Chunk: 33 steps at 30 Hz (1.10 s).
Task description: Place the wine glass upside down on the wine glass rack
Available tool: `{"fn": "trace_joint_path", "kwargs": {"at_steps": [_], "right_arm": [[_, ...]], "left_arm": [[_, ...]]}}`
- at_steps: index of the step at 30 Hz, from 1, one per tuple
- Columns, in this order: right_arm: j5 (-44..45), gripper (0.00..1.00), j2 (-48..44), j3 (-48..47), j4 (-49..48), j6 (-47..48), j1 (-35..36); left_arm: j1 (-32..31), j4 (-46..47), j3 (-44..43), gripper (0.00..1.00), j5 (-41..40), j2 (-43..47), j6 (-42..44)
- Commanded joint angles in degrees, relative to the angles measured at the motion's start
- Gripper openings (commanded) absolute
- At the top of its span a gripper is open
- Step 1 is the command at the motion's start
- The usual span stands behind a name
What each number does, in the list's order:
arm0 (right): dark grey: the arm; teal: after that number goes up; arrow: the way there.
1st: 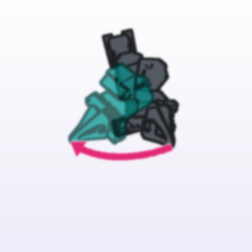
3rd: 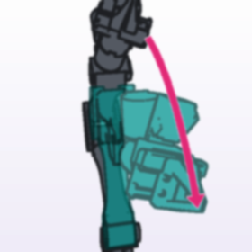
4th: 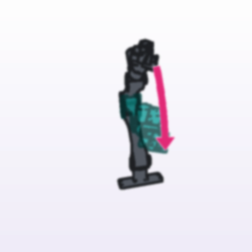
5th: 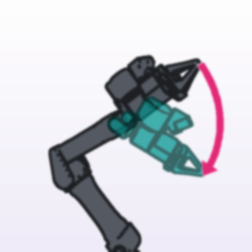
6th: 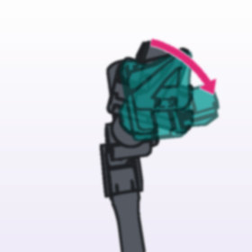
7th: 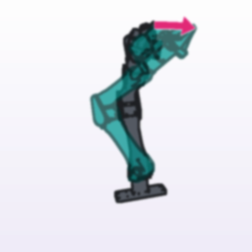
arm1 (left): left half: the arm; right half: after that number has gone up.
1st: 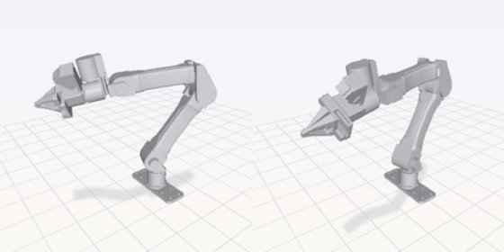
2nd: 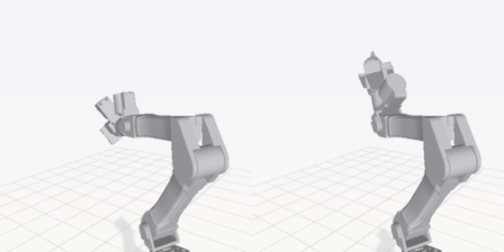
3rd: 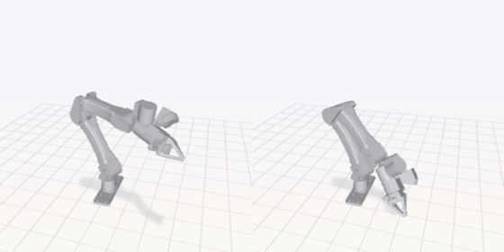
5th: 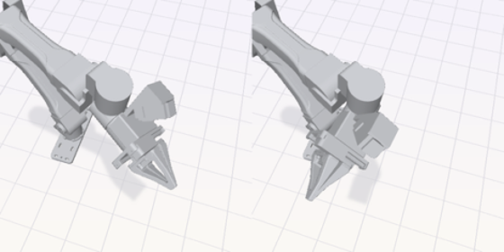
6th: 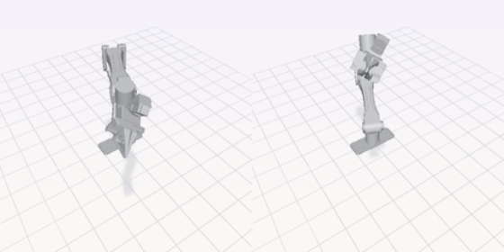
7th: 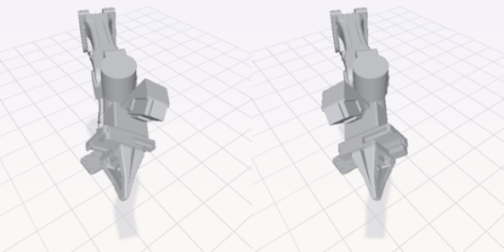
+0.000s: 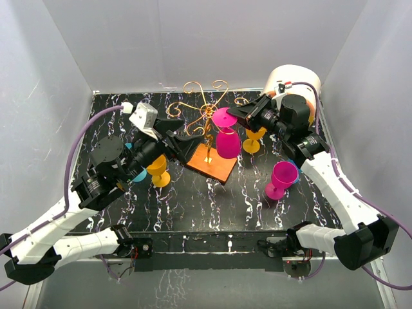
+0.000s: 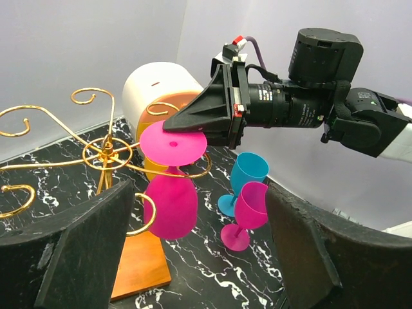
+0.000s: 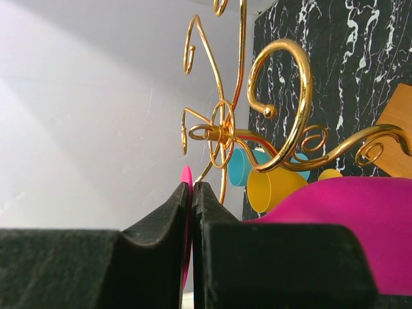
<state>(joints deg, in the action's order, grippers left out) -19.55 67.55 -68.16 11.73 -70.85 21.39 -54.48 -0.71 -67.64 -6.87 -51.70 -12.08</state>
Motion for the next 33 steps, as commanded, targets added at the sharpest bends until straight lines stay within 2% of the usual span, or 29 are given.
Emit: {"fn": "trace_joint_path", "kwargs": {"at_steps": [1,21,33], "right_arm": [[-3.16,0.00,-0.82,-3.81,-1.29,1.58,0.12],[-8.37,0.00,-1.56,-4.99,2.00,4.40,0.14],[-4.82,0.00,-4.89,-4.69,5.34,3.52,0.15]], "left_arm": [[0.23,0.63,-2.15,0.81,-1.29,1.91,0.30],[0.19,-0.04,-2.11,0.83,-2.97,1.72,0.74],[0.25,0.19,-2.67,0.83,-3.11,0.56,0.65]]}}
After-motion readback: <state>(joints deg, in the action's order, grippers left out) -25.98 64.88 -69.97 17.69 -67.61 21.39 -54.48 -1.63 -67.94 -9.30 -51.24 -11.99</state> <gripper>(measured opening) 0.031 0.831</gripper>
